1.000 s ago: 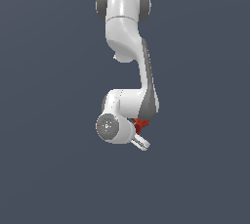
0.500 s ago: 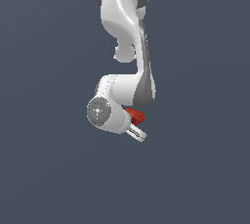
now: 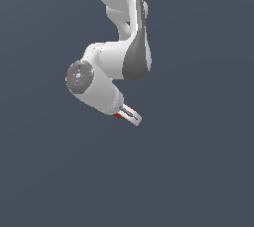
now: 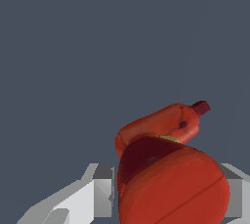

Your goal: Pick up the object and move it to a goal position.

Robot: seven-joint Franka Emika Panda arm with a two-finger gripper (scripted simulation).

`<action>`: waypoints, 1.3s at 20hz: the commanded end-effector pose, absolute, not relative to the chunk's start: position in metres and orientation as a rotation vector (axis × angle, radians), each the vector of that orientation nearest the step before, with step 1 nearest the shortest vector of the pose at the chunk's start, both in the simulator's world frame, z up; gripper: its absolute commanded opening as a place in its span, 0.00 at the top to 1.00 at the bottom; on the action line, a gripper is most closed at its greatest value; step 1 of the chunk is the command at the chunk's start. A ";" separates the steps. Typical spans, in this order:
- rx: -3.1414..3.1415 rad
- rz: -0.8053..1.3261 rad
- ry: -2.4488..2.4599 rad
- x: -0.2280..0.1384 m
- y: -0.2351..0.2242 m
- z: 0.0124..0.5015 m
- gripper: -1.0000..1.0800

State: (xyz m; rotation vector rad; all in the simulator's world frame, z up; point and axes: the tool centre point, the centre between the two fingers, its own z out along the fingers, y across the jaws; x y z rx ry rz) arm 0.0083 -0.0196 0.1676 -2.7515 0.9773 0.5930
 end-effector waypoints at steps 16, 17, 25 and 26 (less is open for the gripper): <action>-2.753 0.589 0.976 -0.012 -0.044 0.240 1.00; -2.753 0.589 0.976 -0.011 -0.044 0.240 1.00; -2.753 0.593 0.977 -0.018 -0.041 0.250 1.00; -2.753 0.593 0.977 -0.020 -0.040 0.254 1.00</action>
